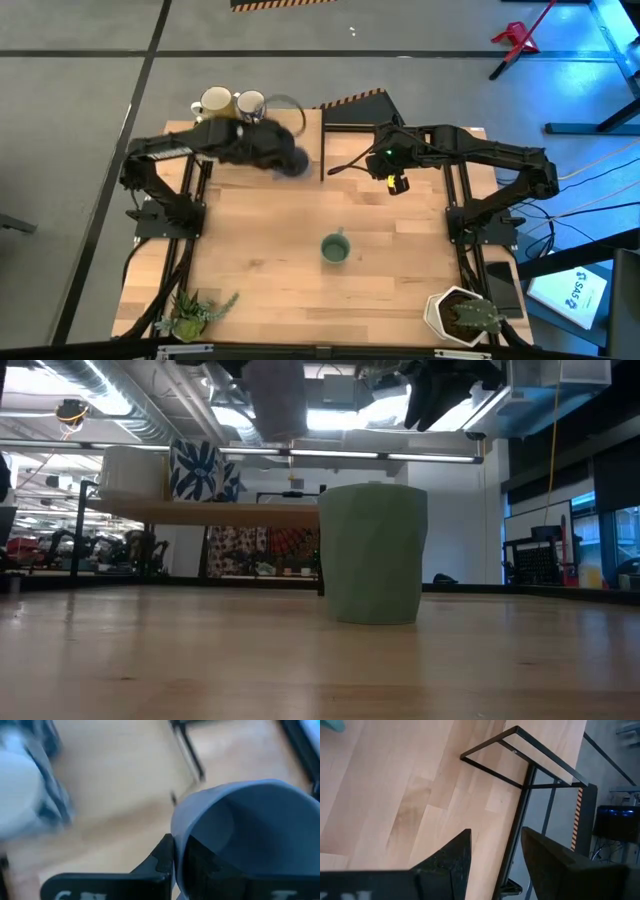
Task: Place coffee mugs
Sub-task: Put the purple cup on the shelf
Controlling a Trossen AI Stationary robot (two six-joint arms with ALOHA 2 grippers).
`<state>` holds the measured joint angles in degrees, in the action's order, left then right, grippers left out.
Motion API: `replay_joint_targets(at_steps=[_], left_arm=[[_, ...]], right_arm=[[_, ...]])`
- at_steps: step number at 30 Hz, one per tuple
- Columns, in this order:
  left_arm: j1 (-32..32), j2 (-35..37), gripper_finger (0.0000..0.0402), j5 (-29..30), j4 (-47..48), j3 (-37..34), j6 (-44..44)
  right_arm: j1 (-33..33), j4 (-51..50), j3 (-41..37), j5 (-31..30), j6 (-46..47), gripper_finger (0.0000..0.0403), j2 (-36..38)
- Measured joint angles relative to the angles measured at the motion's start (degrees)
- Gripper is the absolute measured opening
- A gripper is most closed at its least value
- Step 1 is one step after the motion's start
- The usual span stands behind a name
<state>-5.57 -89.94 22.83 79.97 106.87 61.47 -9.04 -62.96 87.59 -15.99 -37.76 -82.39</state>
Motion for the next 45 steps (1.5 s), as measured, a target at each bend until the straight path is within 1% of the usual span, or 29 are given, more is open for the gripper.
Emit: replay_joint_targets(at_steps=[3, 7, 12, 16, 21, 28, 38, 45], left_arm=[[-5.11, 0.04, 0.0016, 1.01, -0.14, 1.05, -3.40], [-11.99, -0.08, 0.0016, -0.14, 0.08, 1.11, -6.89], [-18.90, -0.93, 0.0016, -3.89, -2.19, 1.14, -12.99], [-22.42, -2.17, 0.0016, -8.25, -4.60, 1.14, -15.64], [-23.94, -4.67, 0.0016, -10.31, -3.75, 1.18, -18.51], [-24.31, -8.11, 0.0016, -10.31, -3.97, 1.18, -21.39], [-26.76, -8.38, 0.0016, -10.95, -3.26, 1.18, -23.04], [-26.84, -8.38, 0.0016, -11.23, -2.96, 1.18, -23.19]], right_arm=[[0.00, 0.52, 0.00, -0.01, -0.02, 0.0163, 0.00], [0.00, 0.56, 0.00, -0.02, -0.02, 0.0163, 0.00], [0.00, 0.57, 0.00, -0.02, -0.04, 0.0163, 0.00], [0.00, 0.78, 0.00, -0.04, -0.04, 0.0163, 0.00], [0.00, 0.80, 0.00, -0.07, -0.07, 0.0163, -0.02], [0.00, 1.80, 0.00, 0.00, -0.04, 0.0163, -0.04], [0.00, 1.93, 0.00, 0.00, -0.04, 0.0163, -0.04], [0.00, 2.72, 0.00, -0.01, -0.19, 0.0163, -0.07]])
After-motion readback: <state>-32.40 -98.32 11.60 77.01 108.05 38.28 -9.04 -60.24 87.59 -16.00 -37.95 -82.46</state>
